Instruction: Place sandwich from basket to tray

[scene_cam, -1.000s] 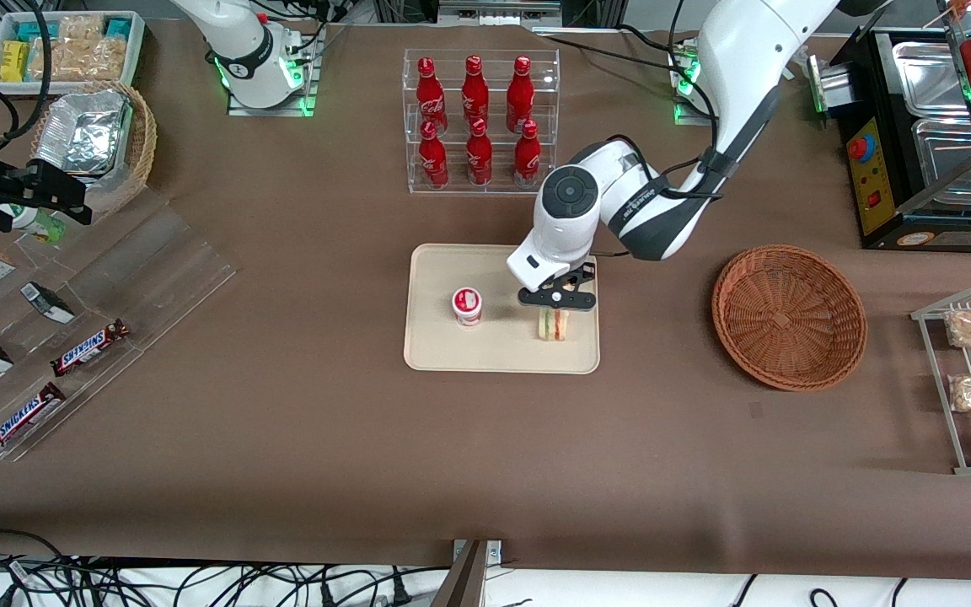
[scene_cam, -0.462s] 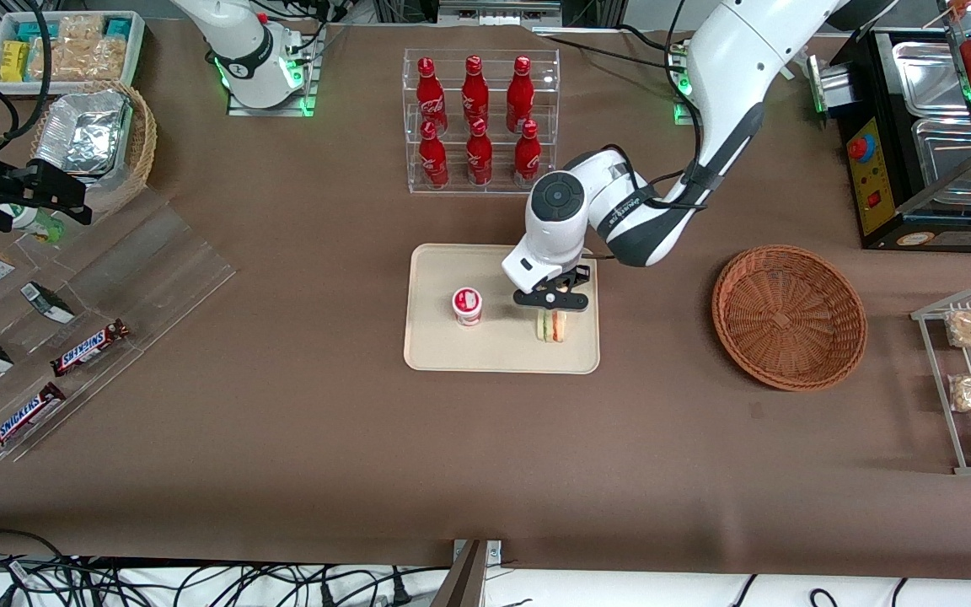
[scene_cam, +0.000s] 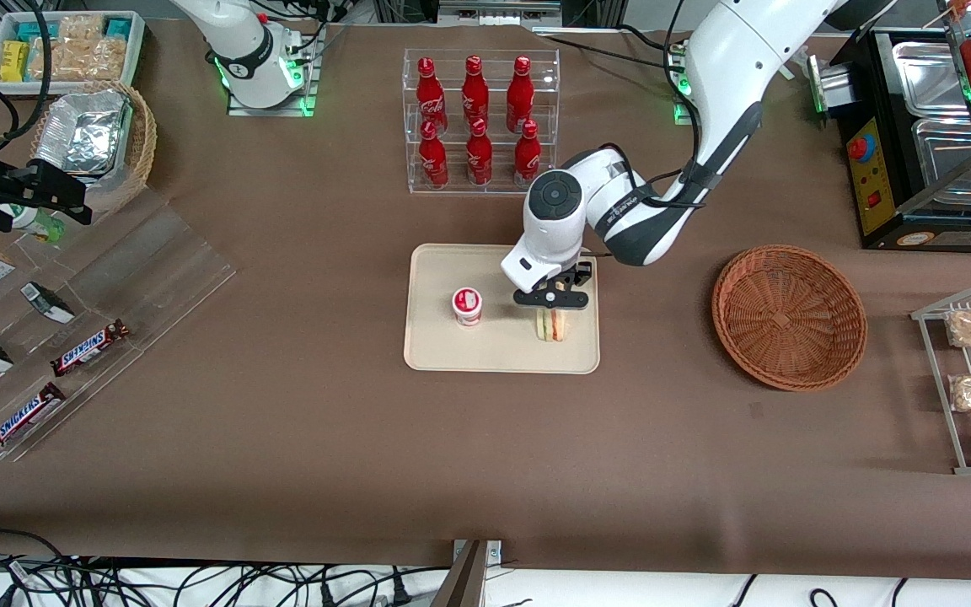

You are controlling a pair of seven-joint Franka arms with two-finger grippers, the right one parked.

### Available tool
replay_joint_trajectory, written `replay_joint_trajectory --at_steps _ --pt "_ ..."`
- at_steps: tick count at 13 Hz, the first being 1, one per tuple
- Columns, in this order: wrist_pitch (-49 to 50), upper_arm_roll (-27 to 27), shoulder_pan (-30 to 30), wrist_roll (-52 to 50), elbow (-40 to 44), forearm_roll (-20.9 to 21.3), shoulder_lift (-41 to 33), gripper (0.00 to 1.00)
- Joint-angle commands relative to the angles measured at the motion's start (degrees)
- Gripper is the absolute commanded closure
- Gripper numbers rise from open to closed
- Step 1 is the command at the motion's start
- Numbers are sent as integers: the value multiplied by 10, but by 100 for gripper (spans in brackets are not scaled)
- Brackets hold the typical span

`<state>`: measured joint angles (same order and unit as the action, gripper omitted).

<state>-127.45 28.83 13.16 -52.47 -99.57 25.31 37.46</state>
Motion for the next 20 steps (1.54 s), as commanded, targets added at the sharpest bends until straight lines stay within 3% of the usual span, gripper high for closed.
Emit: replay_joint_trajectory --at_steps 1,3,8,15,20 --pt "40 3 -8 -11 18 6 -36 0" --pt "76 3 -15 -10 59 -31 -48 0" --pt "204 4 -42 -7 175 -45 -56 0" --pt "232 4 -114 3 179 -76 -124 0" --pt "289 4 -182 132 179 -135 -165 0"
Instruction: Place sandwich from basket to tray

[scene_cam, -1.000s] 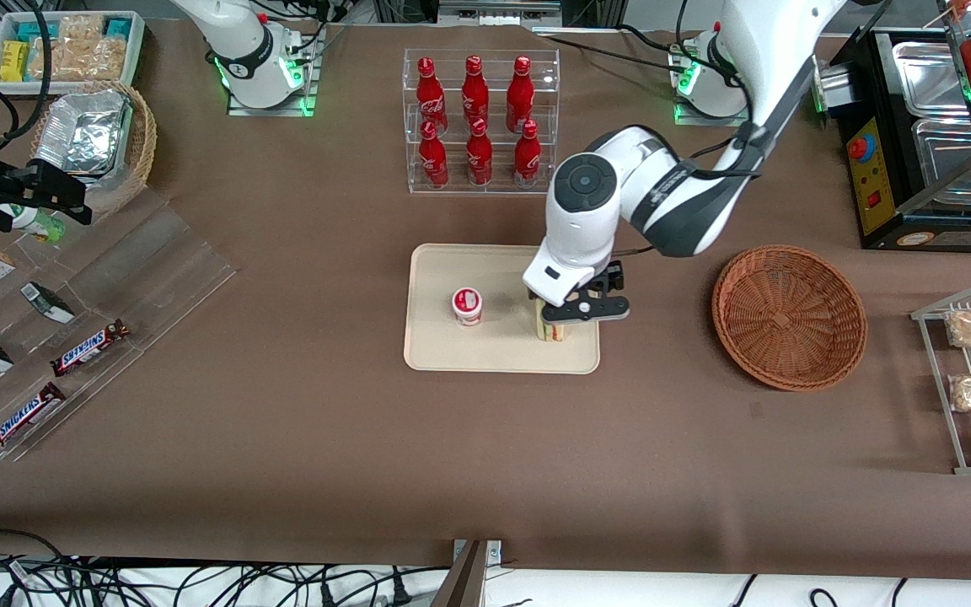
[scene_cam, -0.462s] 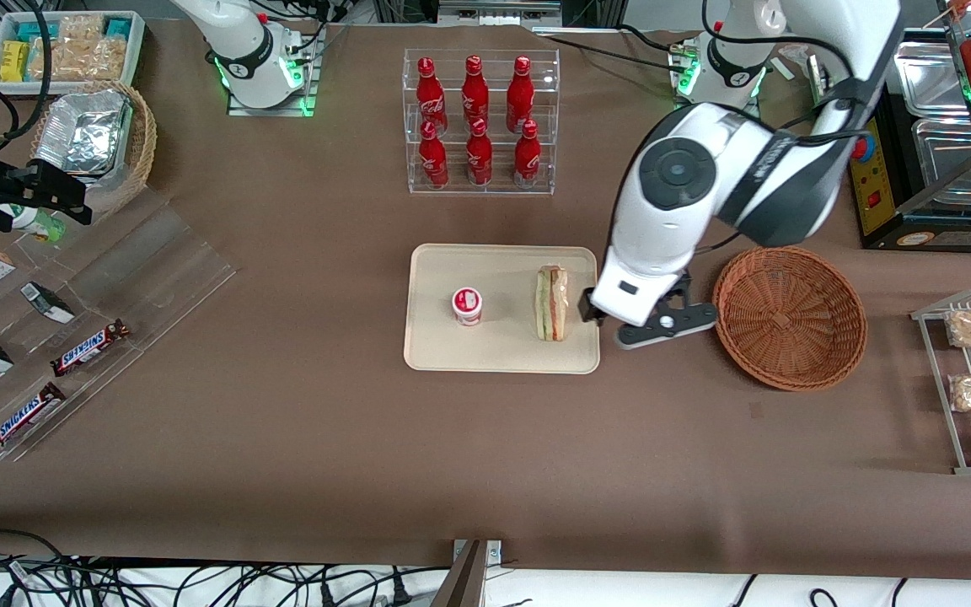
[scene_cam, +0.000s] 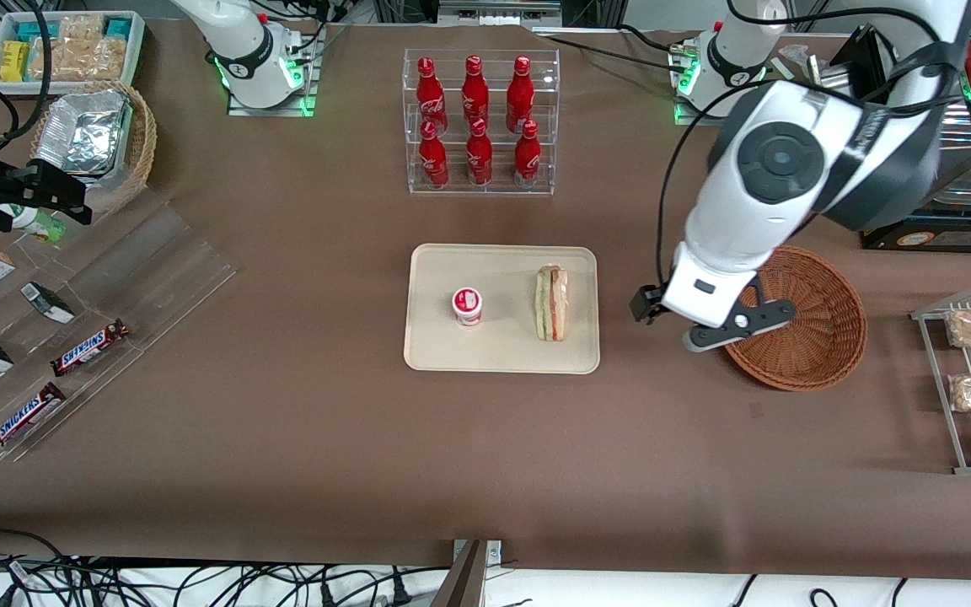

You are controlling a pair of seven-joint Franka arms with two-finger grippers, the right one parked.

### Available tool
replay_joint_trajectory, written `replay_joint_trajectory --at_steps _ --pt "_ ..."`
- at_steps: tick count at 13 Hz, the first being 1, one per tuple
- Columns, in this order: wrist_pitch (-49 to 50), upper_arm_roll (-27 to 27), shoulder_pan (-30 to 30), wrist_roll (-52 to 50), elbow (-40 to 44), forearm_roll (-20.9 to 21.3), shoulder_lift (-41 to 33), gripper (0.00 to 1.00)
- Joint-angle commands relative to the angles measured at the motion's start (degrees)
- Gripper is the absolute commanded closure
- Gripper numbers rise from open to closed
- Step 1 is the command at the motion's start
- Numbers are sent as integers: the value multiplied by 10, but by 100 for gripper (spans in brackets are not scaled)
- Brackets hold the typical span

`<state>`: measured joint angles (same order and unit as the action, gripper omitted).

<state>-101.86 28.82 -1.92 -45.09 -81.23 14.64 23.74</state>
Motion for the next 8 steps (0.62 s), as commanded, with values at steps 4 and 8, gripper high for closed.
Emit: replay_joint_trajectory --at_steps 4,8 --pt "92 -67 -30 190 -17 -79 -97 0" --pt "137 -154 -28 353 -23 -130 -149 0"
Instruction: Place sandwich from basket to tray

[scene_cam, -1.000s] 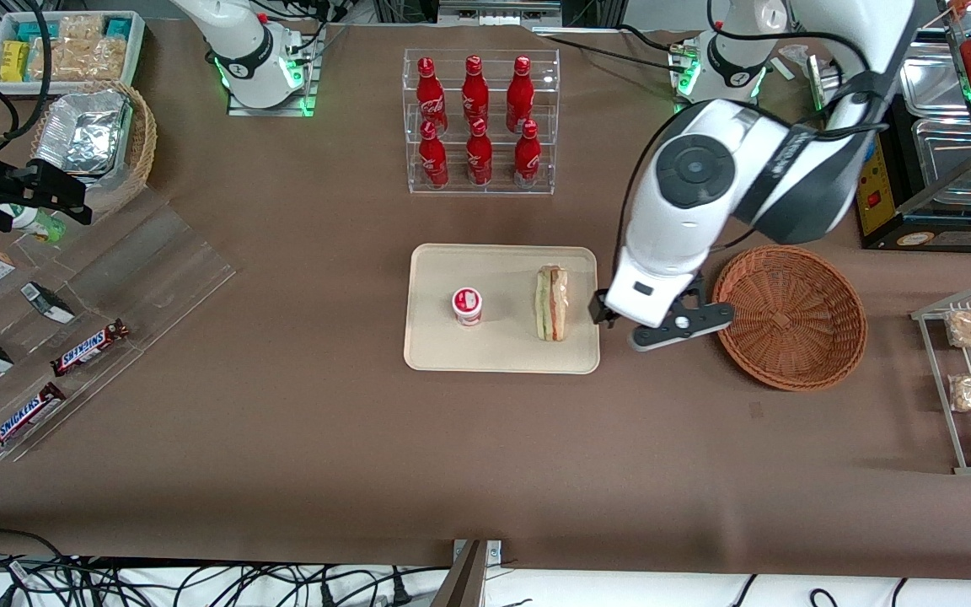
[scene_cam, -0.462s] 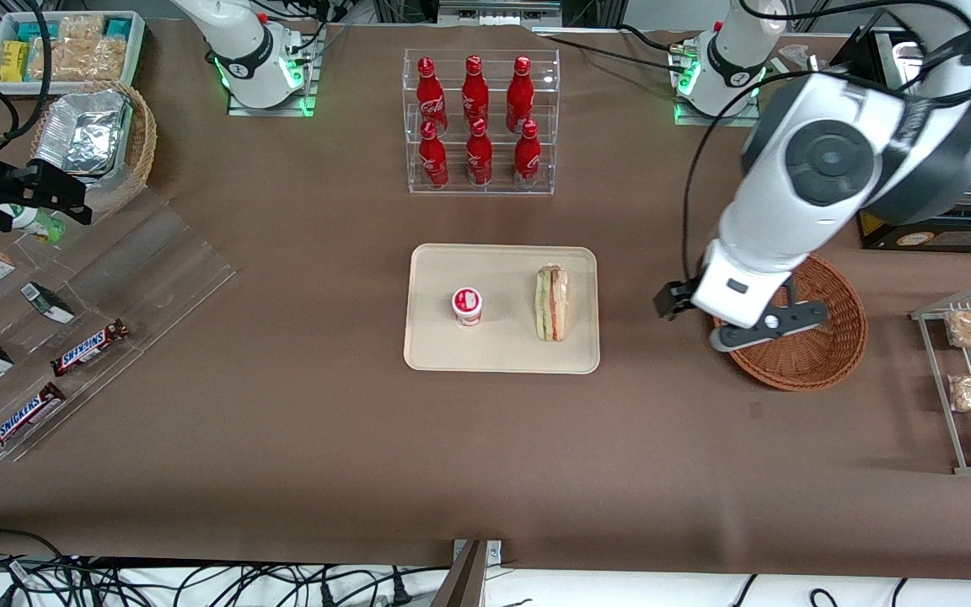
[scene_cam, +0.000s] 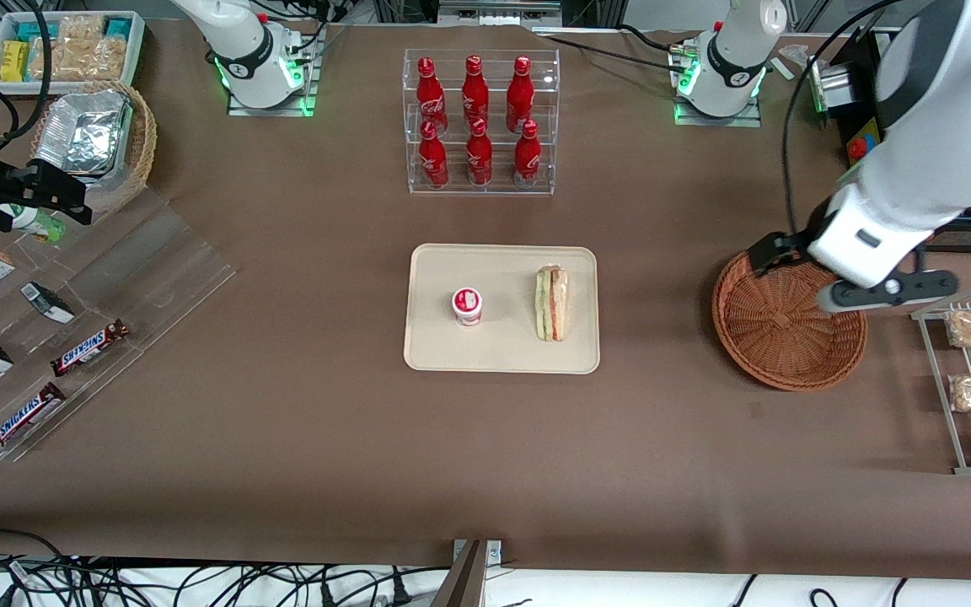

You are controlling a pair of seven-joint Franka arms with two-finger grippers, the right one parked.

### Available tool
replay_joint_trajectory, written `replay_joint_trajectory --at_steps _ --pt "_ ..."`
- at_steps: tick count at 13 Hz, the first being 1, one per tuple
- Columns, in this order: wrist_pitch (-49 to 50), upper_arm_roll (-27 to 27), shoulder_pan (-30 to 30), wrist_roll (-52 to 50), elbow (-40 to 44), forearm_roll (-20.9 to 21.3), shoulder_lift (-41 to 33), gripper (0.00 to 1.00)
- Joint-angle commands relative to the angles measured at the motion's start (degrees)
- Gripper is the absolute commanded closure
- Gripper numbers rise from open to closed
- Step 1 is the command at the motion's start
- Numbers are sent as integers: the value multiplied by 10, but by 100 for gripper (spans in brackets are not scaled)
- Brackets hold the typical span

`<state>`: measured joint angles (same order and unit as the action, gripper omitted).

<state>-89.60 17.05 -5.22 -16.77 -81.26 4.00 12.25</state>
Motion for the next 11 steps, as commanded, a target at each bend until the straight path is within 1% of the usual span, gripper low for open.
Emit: replay_joint_trajectory --at_steps 1,5,11 --pt "26 -46 6 93 -21 -23 -42 0" --pt "40 -55 7 173 -22 -23 -51 0" --pt "43 -56 6 184 -22 -29 -53 0"
